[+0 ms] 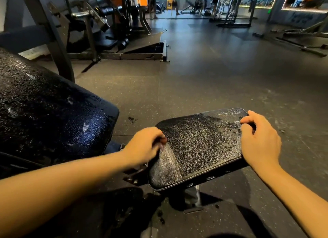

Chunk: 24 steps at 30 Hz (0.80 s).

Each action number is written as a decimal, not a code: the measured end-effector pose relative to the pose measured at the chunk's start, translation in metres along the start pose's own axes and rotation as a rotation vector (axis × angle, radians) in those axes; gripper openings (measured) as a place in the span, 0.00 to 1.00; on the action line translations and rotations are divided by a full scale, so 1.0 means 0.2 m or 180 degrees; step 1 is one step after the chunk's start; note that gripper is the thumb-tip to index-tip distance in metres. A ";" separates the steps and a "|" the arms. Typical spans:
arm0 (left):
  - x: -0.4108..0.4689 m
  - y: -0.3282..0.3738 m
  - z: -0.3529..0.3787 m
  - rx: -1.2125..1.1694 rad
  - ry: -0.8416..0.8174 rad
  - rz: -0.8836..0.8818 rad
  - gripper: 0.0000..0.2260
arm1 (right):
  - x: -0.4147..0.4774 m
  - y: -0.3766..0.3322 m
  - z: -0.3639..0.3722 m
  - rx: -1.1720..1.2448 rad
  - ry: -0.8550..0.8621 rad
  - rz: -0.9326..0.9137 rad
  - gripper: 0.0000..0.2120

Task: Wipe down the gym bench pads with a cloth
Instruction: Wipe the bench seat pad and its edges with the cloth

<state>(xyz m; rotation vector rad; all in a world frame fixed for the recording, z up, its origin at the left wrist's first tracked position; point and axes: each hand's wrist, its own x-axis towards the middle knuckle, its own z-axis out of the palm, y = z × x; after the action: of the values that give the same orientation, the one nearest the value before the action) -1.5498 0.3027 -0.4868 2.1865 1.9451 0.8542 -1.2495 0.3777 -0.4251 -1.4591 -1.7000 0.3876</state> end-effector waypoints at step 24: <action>-0.10 0.24 -0.01 -0.0294 -0.0442 0.1026 0.08 | 0.01 0.00 0.02 -0.0163 0.0065 -0.0040 0.13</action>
<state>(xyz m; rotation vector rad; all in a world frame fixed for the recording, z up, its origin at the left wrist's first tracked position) -1.5087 0.2739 -0.4712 2.4678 1.4856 0.7864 -1.2525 0.3805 -0.4255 -1.4838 -1.7131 0.3235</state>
